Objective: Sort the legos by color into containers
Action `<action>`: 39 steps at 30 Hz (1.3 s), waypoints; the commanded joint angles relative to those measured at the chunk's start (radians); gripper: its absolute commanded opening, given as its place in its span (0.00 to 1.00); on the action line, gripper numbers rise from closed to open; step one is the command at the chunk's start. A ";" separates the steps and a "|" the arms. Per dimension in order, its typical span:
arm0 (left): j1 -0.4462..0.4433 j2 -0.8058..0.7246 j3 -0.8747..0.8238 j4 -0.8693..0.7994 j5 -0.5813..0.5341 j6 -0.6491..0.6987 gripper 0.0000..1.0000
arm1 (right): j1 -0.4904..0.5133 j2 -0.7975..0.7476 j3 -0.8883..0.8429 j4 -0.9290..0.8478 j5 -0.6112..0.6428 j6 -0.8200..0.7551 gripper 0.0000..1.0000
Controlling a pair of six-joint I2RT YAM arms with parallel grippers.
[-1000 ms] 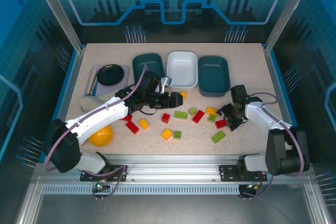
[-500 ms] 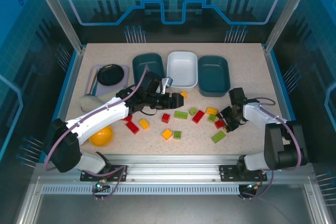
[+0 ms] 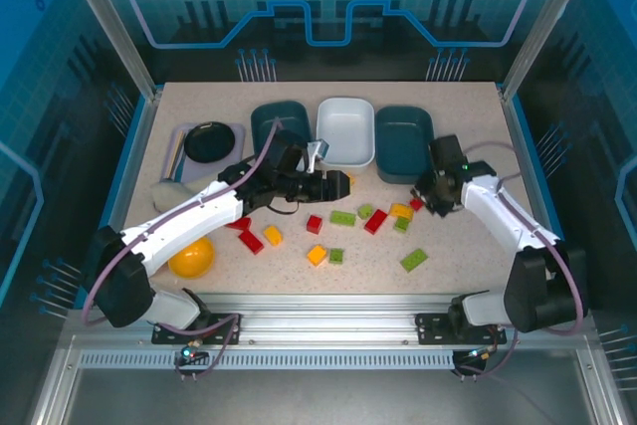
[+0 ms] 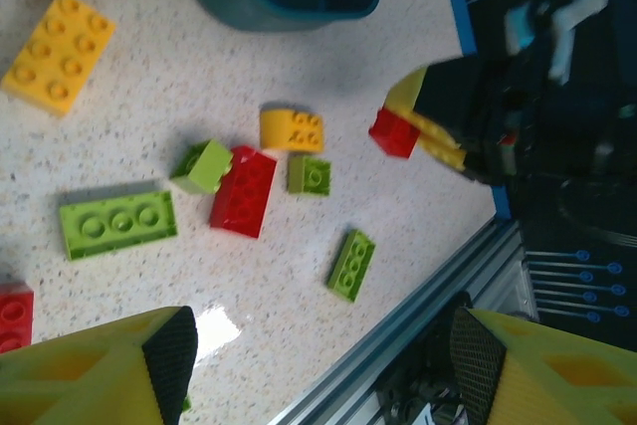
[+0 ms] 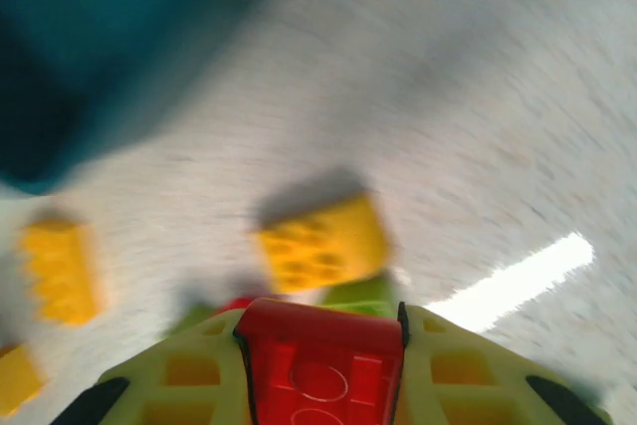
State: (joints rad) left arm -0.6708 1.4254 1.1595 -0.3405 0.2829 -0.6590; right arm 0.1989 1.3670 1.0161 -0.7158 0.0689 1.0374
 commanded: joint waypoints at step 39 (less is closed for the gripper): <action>0.486 0.130 -0.028 -0.477 -0.344 -0.300 0.65 | 0.369 0.145 0.177 0.429 -0.293 -0.635 0.67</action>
State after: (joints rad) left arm -0.2157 1.4948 1.0996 -0.7956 -0.0269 -0.9016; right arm 0.5339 1.5269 1.3064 -0.4747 -0.0971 0.4599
